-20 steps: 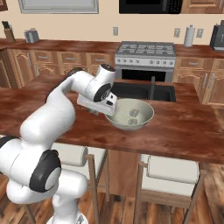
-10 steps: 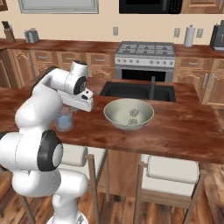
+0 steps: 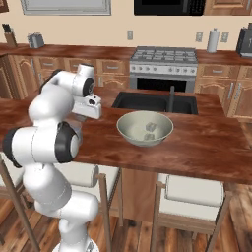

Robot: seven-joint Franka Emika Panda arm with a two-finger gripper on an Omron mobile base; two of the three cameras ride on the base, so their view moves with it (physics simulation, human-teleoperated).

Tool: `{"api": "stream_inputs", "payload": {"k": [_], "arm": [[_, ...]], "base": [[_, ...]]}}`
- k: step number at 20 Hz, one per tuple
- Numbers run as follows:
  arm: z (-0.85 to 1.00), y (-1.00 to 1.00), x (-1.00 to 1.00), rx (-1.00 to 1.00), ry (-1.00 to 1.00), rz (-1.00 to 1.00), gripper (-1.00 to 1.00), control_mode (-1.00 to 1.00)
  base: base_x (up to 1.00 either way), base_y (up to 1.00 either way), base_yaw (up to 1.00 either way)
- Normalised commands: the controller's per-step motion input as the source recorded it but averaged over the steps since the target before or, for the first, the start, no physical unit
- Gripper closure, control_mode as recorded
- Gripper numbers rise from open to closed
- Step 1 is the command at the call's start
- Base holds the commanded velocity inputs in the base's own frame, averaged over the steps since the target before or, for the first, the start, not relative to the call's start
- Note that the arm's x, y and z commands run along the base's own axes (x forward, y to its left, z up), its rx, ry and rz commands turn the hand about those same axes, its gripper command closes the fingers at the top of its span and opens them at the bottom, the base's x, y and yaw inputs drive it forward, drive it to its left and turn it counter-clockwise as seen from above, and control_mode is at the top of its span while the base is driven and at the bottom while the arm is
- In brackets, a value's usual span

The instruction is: There are four ice cubes in the ice bowl. Place two ice cubes in each glass of water.

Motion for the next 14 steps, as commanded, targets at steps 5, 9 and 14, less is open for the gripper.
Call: {"api": "stream_inputs", "payload": {"k": [5,9,14], "arm": [[-0.33,0.43,0.15,-0.08,0.00,0.00,1.00,-1.00],[-0.14,0.26,0.14,-0.11,0.00,-0.02,1.00,-1.00],[-0.01,-0.02,-0.19,-0.09,-0.01,-0.08,1.00,-1.00]], "base": [[0.00,0.00,0.00],[0.00,0.00,0.00],[0.00,0.00,0.00]]}}
